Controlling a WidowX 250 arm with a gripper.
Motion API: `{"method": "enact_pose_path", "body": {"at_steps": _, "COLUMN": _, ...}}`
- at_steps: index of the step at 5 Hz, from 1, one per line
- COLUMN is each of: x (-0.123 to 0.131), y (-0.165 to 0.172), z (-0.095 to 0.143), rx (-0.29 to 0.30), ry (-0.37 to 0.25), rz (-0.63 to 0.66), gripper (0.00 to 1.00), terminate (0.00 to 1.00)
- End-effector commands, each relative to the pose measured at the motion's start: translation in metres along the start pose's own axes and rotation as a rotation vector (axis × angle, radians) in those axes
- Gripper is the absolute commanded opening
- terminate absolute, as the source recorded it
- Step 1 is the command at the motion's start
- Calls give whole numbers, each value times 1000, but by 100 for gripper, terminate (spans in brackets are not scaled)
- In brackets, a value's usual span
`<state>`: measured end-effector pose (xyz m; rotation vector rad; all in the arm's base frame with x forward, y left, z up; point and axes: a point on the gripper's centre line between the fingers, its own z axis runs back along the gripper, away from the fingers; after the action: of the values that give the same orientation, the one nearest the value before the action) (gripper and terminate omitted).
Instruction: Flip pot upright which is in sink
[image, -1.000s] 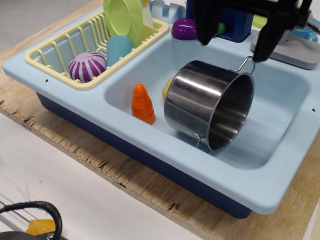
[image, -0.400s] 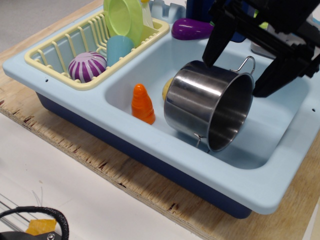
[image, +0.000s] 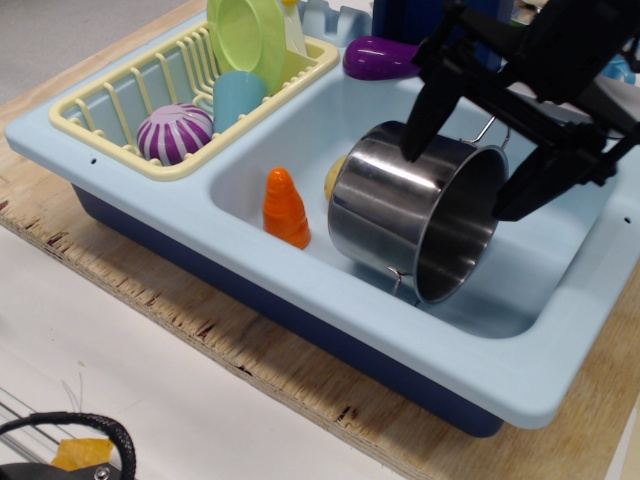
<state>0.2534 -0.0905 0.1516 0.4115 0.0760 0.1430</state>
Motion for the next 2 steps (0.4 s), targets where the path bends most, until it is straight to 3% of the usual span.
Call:
{"method": "enact_pose_path", "body": {"at_steps": 1, "x": 7, "y": 10, "z": -2, "rx": -26, "ry": -48, "rz": 7, "gripper": 100, "terminate": 0}}
{"method": "enact_pose_path", "body": {"at_steps": 2, "x": 18, "y": 14, "z": -12, "rx": -63, "ry": -109, "rz": -6, "gripper": 100, "terminate": 0}}
